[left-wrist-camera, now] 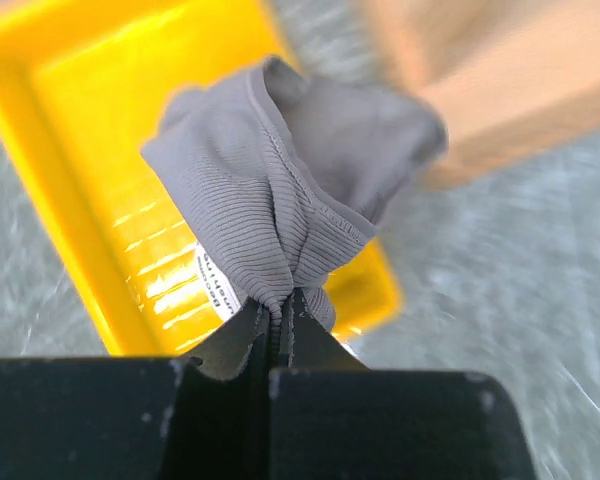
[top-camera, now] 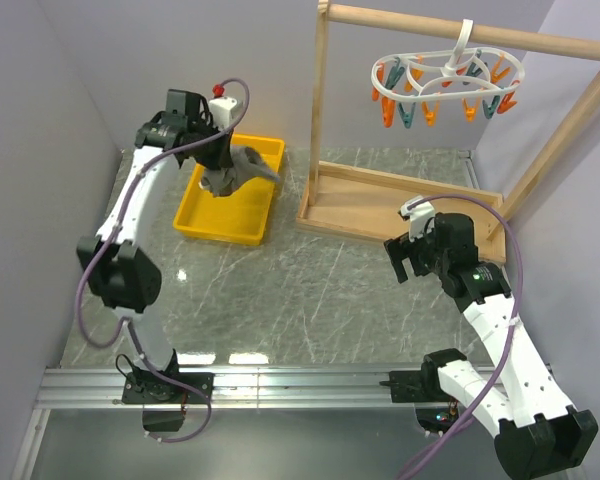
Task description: Clip the underwear to the hanger
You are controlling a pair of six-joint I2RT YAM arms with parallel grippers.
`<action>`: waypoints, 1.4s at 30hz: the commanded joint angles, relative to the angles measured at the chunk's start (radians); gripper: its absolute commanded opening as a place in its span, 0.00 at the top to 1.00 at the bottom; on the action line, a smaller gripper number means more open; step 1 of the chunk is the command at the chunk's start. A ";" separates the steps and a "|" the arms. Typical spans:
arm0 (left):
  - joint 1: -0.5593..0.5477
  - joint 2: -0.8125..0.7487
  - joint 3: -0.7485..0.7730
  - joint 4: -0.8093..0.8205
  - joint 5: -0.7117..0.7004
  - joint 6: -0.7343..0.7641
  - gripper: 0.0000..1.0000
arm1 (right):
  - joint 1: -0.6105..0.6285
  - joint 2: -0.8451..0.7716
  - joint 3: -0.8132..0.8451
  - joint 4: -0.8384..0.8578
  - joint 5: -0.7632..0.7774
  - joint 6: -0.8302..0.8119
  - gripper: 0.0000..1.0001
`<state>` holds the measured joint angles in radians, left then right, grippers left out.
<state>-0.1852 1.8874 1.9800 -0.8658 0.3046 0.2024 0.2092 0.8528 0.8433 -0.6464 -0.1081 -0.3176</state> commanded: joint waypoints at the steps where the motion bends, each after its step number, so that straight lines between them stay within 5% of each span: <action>1: -0.052 -0.111 0.000 -0.101 0.164 0.081 1.00 | -0.007 -0.005 0.036 -0.009 0.015 -0.014 0.00; 10: -0.264 -0.365 -0.315 -0.188 0.352 0.301 0.98 | -0.088 0.046 0.102 -0.090 -0.086 -0.041 0.00; 18: -0.536 -0.485 -0.797 0.152 0.206 0.259 0.83 | -0.102 0.078 0.109 -0.163 -0.162 -0.077 0.00; 21: -0.626 -0.502 -0.944 0.325 0.049 0.259 0.82 | -0.103 0.091 0.119 -0.194 -0.179 -0.086 0.00; 25: -0.711 -0.504 -1.037 0.418 -0.104 0.284 0.54 | -0.103 0.115 0.117 -0.216 -0.203 -0.081 0.00; 33: -0.701 -0.661 -1.080 0.265 -0.068 0.338 0.37 | 0.031 0.193 0.108 -0.164 -0.179 -0.018 0.04; 38: -0.482 -0.711 -1.041 0.197 0.048 0.241 0.30 | 0.166 0.280 0.125 -0.108 -0.197 0.032 0.05; 42: -0.301 -0.576 -0.977 0.128 0.186 0.184 0.30 | 0.243 0.374 0.172 -0.075 -0.248 0.060 0.08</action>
<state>-0.5762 1.2224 0.9485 -0.6659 0.3519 0.4526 0.4095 1.1793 0.9466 -0.7918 -0.3096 -0.2989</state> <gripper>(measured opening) 0.697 0.923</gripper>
